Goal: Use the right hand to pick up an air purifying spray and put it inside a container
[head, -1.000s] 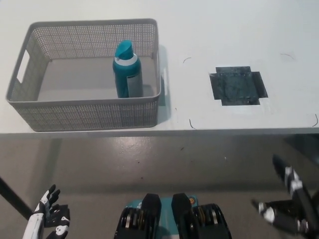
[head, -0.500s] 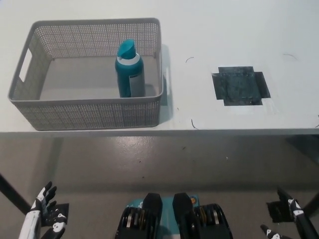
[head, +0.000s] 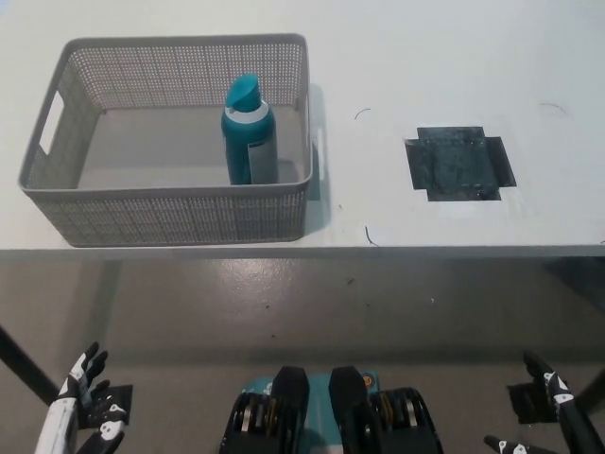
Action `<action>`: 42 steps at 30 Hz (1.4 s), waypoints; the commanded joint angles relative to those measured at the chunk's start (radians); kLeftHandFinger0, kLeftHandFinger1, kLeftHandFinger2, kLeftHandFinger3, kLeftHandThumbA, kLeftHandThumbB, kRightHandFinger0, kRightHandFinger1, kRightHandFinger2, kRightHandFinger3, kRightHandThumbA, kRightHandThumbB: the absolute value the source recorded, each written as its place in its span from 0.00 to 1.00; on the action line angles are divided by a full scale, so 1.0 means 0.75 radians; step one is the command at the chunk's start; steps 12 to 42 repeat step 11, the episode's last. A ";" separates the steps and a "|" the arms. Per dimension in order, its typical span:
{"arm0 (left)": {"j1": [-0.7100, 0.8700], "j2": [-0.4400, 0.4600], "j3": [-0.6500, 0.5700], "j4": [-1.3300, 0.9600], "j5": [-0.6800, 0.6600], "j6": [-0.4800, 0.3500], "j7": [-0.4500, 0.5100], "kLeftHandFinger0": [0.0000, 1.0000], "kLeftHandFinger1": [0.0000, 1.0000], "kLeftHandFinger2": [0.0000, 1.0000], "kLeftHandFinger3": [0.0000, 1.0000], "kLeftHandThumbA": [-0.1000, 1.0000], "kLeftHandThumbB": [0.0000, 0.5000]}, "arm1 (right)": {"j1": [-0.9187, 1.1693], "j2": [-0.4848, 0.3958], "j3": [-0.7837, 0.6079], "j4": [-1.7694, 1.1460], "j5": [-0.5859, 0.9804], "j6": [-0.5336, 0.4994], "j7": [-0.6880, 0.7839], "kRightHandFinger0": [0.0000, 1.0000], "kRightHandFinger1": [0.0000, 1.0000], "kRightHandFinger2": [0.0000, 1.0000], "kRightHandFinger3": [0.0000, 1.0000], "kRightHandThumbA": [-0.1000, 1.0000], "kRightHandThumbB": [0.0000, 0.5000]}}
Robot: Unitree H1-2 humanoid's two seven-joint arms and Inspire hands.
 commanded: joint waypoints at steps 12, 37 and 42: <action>-0.007 0.022 0.014 -0.018 0.002 -0.059 0.025 0.95 1.00 1.00 1.00 0.53 0.72 | -0.029 -0.020 -0.005 -0.013 0.000 -0.078 -0.037 1.00 1.00 1.00 1.00 1.00 1.00; -0.007 0.022 0.014 -0.018 0.002 -0.059 0.025 0.95 1.00 1.00 1.00 0.53 0.72 | -0.029 -0.020 -0.005 -0.013 0.000 -0.078 -0.037 1.00 1.00 1.00 1.00 1.00 1.00; -0.007 0.022 0.014 -0.018 0.002 -0.059 0.025 0.95 1.00 1.00 1.00 0.53 0.72 | -0.029 -0.020 -0.005 -0.013 0.000 -0.078 -0.037 1.00 1.00 1.00 1.00 1.00 1.00</action>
